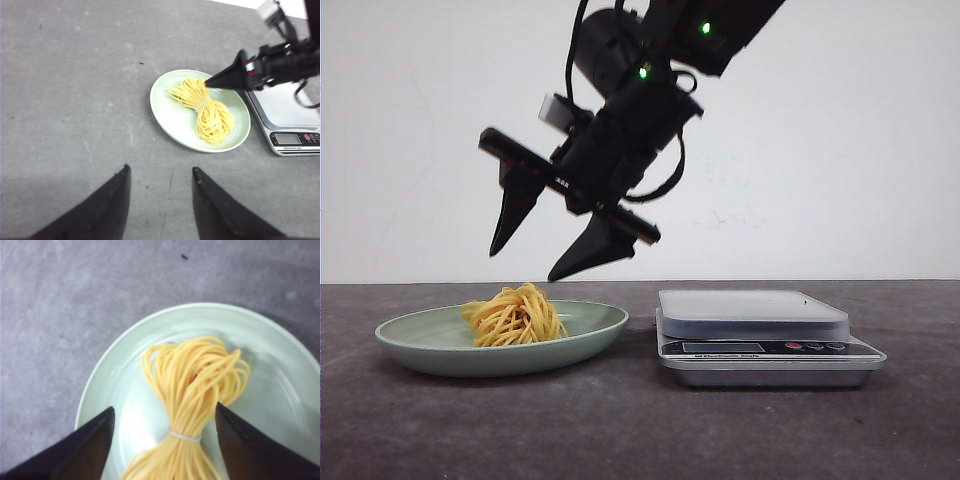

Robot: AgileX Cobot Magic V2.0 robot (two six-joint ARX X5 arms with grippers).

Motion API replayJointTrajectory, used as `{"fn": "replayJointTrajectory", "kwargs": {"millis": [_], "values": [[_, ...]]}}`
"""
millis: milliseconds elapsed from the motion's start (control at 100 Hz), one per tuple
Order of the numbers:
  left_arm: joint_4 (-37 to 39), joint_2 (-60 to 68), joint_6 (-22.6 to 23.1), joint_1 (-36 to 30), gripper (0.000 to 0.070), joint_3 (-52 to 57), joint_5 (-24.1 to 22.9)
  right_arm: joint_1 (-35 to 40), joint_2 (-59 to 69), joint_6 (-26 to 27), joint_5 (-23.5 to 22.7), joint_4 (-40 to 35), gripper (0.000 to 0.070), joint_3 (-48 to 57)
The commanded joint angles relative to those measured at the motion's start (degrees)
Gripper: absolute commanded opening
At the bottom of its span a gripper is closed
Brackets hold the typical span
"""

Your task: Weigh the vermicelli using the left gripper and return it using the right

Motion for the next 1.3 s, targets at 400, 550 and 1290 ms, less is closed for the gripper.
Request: {"fn": "replayJointTrajectory", "kwargs": {"millis": [400, 550, 1290], "values": [[2.93, -0.07, -0.02, -0.37, 0.0231, 0.59, -0.33, -5.16, -42.58, -17.49, 17.29, -26.25, 0.0402, 3.17], [5.46, -0.07, 0.24, -0.37, 0.0231, 0.59, -0.28, -4.26, -56.96, -19.71, 22.18, -34.8, 0.0402, 3.15], [13.6, -0.07, 2.34, -0.37, 0.0231, -0.31, -0.13, -12.35, -106.9, -15.76, 25.31, -51.63, 0.0419, -19.96]]}}
